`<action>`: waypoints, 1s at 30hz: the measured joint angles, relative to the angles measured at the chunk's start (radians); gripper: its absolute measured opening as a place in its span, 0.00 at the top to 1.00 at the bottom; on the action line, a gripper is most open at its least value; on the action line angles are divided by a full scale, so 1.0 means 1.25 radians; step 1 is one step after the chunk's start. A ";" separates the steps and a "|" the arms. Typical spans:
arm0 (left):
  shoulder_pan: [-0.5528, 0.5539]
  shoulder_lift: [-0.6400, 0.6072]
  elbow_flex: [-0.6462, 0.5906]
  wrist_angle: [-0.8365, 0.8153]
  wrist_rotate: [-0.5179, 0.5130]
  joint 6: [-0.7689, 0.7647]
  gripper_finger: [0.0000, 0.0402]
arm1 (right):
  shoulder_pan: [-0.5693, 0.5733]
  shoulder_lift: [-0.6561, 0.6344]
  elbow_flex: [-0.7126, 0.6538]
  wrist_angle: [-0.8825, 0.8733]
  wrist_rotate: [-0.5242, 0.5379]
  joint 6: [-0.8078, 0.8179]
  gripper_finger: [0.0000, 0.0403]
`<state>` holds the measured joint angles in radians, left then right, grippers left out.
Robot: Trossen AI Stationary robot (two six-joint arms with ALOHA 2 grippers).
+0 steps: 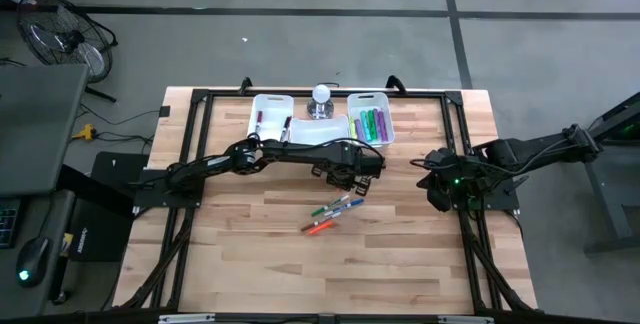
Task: Pick & Place Markers
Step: Put the top orange pen into the middle white bin
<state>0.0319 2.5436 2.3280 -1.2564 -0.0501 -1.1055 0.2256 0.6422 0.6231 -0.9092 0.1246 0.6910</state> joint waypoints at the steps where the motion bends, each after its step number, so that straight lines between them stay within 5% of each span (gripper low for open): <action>1: 0.000 0.000 0.000 -0.001 0.003 0.010 0.88 | 0.000 0.000 0.000 0.000 0.000 0.000 1.00; 20: -0.010 -0.051 0.023 -0.129 0.048 0.230 0.88 | 0.000 0.000 0.000 -0.008 0.000 -0.001 1.00; 30: 0.008 -0.138 0.024 -0.226 -0.039 0.308 0.88 | 0.000 -0.002 0.000 -0.013 0.002 0.000 1.00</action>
<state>0.0419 2.3706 2.3583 -1.5390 -0.0990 -0.7201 0.2254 0.6403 0.6231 -0.9252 0.1272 0.6916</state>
